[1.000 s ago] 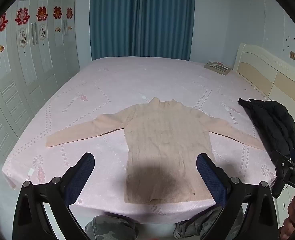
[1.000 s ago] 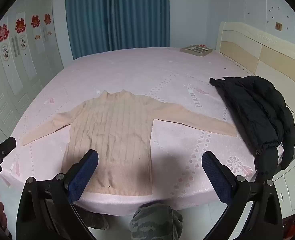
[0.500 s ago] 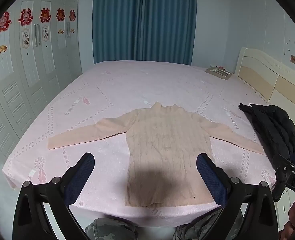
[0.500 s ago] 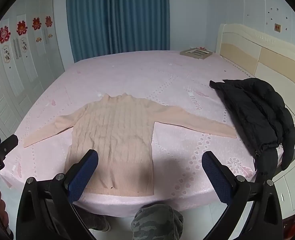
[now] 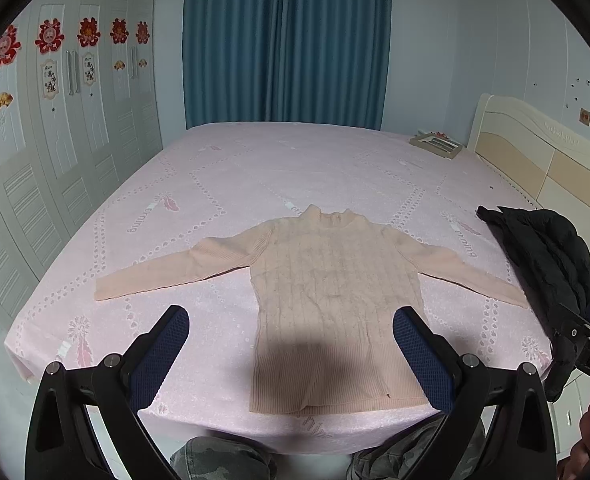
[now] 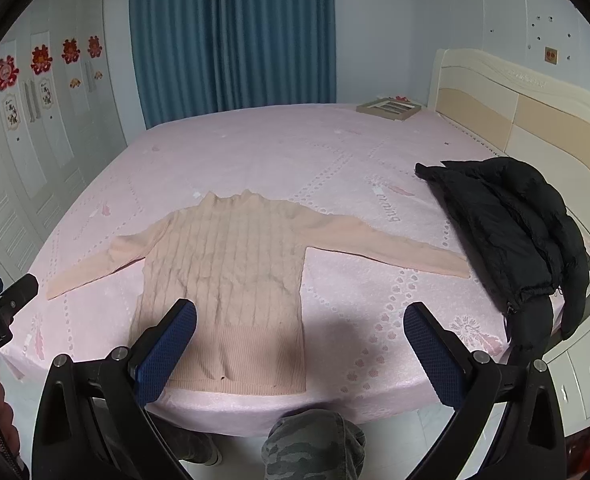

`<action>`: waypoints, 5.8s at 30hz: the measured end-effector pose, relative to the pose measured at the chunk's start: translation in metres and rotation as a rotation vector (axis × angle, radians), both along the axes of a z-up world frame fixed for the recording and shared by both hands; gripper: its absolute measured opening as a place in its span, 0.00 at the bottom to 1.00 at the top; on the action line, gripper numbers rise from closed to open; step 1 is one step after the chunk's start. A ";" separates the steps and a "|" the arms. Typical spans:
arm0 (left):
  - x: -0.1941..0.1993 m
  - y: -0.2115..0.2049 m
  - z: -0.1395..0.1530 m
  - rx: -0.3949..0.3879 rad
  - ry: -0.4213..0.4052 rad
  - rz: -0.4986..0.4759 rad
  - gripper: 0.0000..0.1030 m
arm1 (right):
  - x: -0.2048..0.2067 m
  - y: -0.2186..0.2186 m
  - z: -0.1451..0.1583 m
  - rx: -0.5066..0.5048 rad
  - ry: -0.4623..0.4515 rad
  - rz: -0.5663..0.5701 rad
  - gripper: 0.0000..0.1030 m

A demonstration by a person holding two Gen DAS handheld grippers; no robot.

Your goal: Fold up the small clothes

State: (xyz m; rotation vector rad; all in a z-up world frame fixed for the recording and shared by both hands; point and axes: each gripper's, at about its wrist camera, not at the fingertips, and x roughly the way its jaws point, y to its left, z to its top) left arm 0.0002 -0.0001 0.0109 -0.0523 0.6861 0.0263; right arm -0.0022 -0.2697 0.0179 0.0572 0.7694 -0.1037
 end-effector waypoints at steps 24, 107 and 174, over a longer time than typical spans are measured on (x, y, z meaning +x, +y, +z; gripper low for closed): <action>-0.002 0.006 -0.001 -0.010 0.007 0.000 1.00 | -0.002 0.002 -0.001 -0.002 -0.006 0.000 0.99; 0.167 0.302 -0.243 -0.457 0.210 0.515 0.80 | 0.187 0.060 -0.196 0.045 0.188 0.178 0.90; 0.359 0.088 -0.197 -0.111 0.113 0.127 0.61 | 0.346 -0.041 -0.254 0.161 0.218 -0.120 0.61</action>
